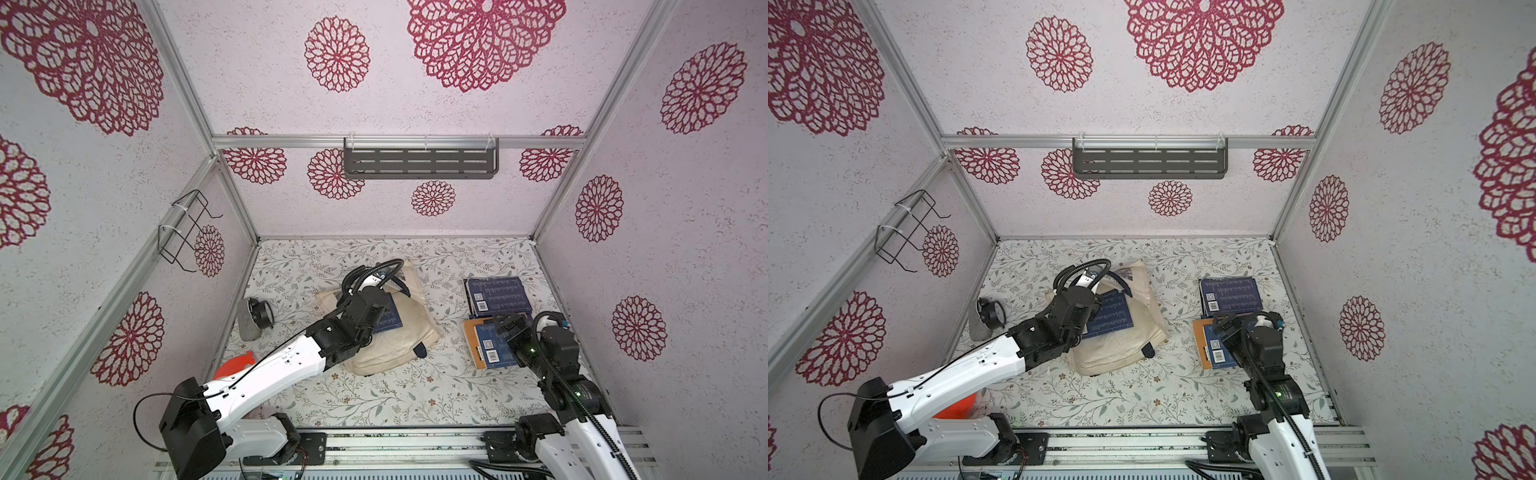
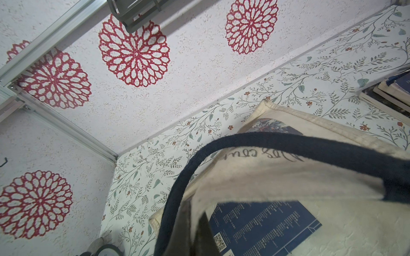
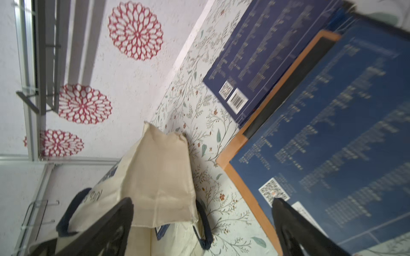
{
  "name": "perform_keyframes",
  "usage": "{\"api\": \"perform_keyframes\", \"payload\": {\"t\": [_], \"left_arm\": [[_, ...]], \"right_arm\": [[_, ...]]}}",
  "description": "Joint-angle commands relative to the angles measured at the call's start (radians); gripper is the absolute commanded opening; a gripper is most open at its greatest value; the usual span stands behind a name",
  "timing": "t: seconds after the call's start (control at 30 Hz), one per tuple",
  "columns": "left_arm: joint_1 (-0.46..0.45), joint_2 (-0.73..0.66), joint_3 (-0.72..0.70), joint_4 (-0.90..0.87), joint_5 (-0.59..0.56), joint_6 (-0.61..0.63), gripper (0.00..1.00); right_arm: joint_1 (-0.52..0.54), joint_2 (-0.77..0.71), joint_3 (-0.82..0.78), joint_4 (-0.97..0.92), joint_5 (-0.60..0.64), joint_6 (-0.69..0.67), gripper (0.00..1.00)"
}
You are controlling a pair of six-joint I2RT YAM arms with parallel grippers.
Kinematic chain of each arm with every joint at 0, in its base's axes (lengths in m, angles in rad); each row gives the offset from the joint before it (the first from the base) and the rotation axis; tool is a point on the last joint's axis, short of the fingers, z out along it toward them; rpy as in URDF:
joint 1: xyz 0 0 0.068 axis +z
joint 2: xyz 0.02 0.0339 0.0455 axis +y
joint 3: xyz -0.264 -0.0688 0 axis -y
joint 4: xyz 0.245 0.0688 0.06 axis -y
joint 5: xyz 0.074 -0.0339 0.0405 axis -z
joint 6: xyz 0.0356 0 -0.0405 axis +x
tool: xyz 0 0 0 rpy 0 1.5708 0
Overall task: Take out the books from the canvas bag
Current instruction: Place the book on the book, then pick up the book from the canvas bag.
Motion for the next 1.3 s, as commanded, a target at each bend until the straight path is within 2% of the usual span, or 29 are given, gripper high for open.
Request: {"api": "perform_keyframes", "payload": {"t": [0.0,0.27,0.47,0.63,0.93,1.27], "left_arm": [[0.016,0.008,0.031,0.001,-0.021,-0.014,0.0],[0.021,0.017,0.032,0.003,-0.023,-0.015,0.0],[0.021,0.022,0.034,0.0,-0.02,-0.022,0.0],[0.021,0.028,0.037,-0.003,-0.02,-0.021,0.0],[0.02,0.024,0.037,-0.007,-0.012,-0.027,0.0],[0.018,0.019,0.034,-0.003,0.001,-0.032,0.0]], "right_arm": [[0.092,0.016,0.011,0.095,0.126,0.02,0.99],[0.383,0.127,-0.074,0.333,0.253,0.107,0.95],[0.633,0.23,-0.086,0.454,0.457,0.124,0.93],[0.783,0.382,-0.061,0.565,0.544,0.136,0.91],[0.895,0.652,0.049,0.701,0.536,0.158,0.88],[0.946,0.947,0.16,0.839,0.504,0.258,0.84]]}}
